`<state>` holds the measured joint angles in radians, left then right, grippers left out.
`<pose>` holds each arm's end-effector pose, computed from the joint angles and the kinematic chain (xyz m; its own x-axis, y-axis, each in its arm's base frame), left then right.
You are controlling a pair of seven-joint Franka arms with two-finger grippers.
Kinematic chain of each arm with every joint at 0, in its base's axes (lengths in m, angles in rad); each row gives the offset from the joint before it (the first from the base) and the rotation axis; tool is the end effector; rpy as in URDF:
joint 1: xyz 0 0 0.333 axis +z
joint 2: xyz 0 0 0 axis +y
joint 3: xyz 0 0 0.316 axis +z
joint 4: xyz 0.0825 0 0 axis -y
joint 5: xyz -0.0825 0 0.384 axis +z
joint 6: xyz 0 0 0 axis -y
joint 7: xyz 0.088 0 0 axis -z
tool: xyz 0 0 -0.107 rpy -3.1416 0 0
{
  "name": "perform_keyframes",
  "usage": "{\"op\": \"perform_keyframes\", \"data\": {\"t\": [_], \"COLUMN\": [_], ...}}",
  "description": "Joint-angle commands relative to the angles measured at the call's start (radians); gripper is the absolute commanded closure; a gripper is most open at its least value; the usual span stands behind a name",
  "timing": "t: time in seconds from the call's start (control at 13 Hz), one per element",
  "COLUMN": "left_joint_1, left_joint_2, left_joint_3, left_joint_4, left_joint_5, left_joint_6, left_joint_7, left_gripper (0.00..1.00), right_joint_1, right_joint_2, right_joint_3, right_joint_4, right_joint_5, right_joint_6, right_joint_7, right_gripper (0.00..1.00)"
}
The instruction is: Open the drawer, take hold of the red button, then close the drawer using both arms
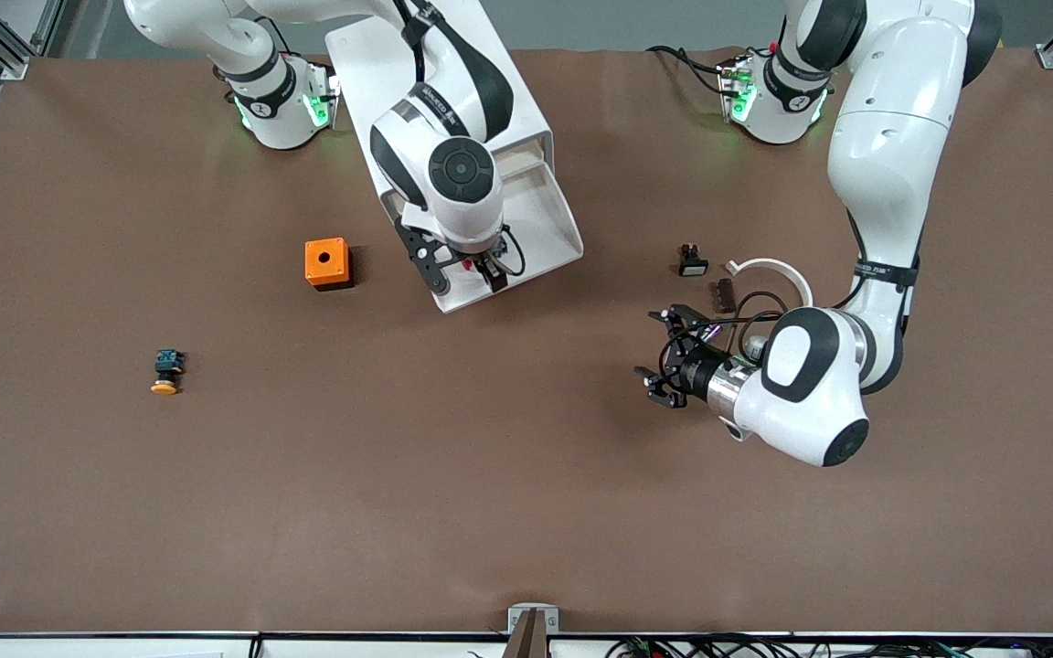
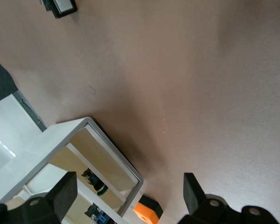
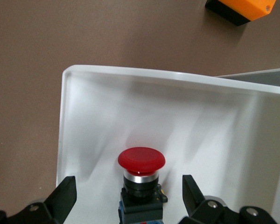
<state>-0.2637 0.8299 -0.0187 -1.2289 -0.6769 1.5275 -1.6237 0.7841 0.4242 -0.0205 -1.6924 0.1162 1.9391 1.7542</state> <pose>0.6541 -0.2586 0.2640 -0.1154 0.8357 -0.5369 0.8196 -0.2253 -0.5269 0.4591 0.4521 0.3377 0.4998 -0.8643 -0.0567 -0.8441 -0.5007 0.1918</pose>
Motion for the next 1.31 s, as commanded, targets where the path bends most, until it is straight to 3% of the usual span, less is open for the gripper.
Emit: {"op": "perform_keyframes", "data": {"t": [0.0,0.08,0.23,0.38,0.62,0.85,1.0,1.23], "left_joint_1": [-0.008,-0.012,-0.017,-0.019,-0.035,-0.092,-0.104,-0.109], "left_joint_2": [-0.061,-0.081,-0.122,-0.146,-0.161,-0.178,-0.186,-0.264], "left_joint_3": [0.016,0.017,0.012,0.019,0.006,-0.030,-0.059,-0.110], "left_joint_4": [-0.007,-0.007,-0.011,-0.011,-0.012,-0.024,-0.035,-0.206], "left_joint_5": [0.046,0.089,0.151,0.164,0.264,0.413,0.441,0.439], "left_joint_6": [-0.001,-0.001,-0.003,-0.001,0.022,0.094,0.140,0.357], "left_joint_7": [0.040,0.106,0.326,0.466,0.534,0.697,0.749,0.809], "left_gripper": [0.00,0.00,0.00,0.00,0.00,0.00,0.00,0.00], "right_joint_1": [0.010,0.014,0.017,0.026,0.033,0.020,-0.015,-0.181], "right_joint_2": [0.024,0.024,0.025,0.025,0.024,0.024,0.021,-0.017], "right_joint_3": [0.001,0.002,0.002,0.002,0.002,0.002,-0.001,0.002], "right_joint_4": [0.014,0.016,0.019,0.022,0.028,0.068,0.179,0.299], "right_joint_5": [0.008,0.008,0.008,0.003,-0.003,-0.003,0.006,0.061], "right_joint_6": [0.023,0.024,0.024,0.023,0.015,-0.011,-0.168,-0.409], "right_joint_7": [0.014,0.014,0.014,0.010,-0.001,-0.009,-0.051,-0.314], "right_gripper": [0.00,0.07,0.52,0.73,0.89,0.91,0.91,0.94]}}
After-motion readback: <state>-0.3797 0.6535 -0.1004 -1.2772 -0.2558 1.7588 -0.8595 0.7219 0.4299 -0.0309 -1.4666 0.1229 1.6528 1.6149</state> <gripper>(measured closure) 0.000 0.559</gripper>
